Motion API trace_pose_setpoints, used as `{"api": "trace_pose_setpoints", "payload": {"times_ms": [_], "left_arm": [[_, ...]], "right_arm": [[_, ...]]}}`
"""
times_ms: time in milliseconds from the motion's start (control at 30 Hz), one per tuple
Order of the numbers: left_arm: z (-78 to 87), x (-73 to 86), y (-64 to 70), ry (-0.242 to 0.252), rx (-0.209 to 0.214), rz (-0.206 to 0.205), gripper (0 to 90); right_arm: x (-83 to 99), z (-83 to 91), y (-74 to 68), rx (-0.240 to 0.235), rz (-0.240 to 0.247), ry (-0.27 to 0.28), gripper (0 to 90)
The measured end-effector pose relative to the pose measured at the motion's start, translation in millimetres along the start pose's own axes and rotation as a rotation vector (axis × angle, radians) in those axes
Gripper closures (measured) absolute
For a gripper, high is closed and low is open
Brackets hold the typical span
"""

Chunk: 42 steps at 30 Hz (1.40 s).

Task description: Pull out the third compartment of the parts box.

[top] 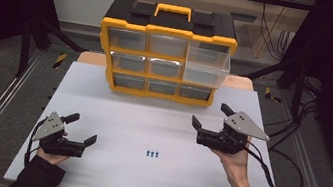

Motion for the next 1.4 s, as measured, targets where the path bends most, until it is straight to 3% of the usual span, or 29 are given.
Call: {"api": "trace_pose_setpoints", "payload": {"times_ms": [400,767,933,1033,1400], "left_arm": [[-0.2,0.8,-0.2,-0.003,0.0,0.002,0.9],[-1.3,1.8,0.0,-0.007,0.004,0.006,0.9],[-1.4,2.1,-0.4,-0.007,0.006,0.008,0.9],[-1.0,2.5,-1.4,-0.005,0.006,0.013,0.9],[-1.3,2.9,-1.4,-0.008,0.007,0.013,0.9]], "right_arm": [[34.2,-0.6,-13.7,-0.025,0.003,-0.049,6.1],[71.7,-10.0,-27.4,-0.061,-0.019,-0.167,5.9],[85.7,-16.8,-35.9,-0.094,-0.067,-0.241,5.6],[91.9,-19.9,-38.8,-0.087,-0.044,-0.251,6.6],[116.1,-33.1,-52.0,-0.096,-0.066,-0.332,7.3]]}}
Point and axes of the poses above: each handheld gripper's, and its own axes: z roughly backward along the jaws, x roughly out of its underside, y roughly to its right, the point moved 7 cm from there along -z, roughly forward along the jaws, and after that the axes turned 5 degrees about -z, right-handed, at the moved point
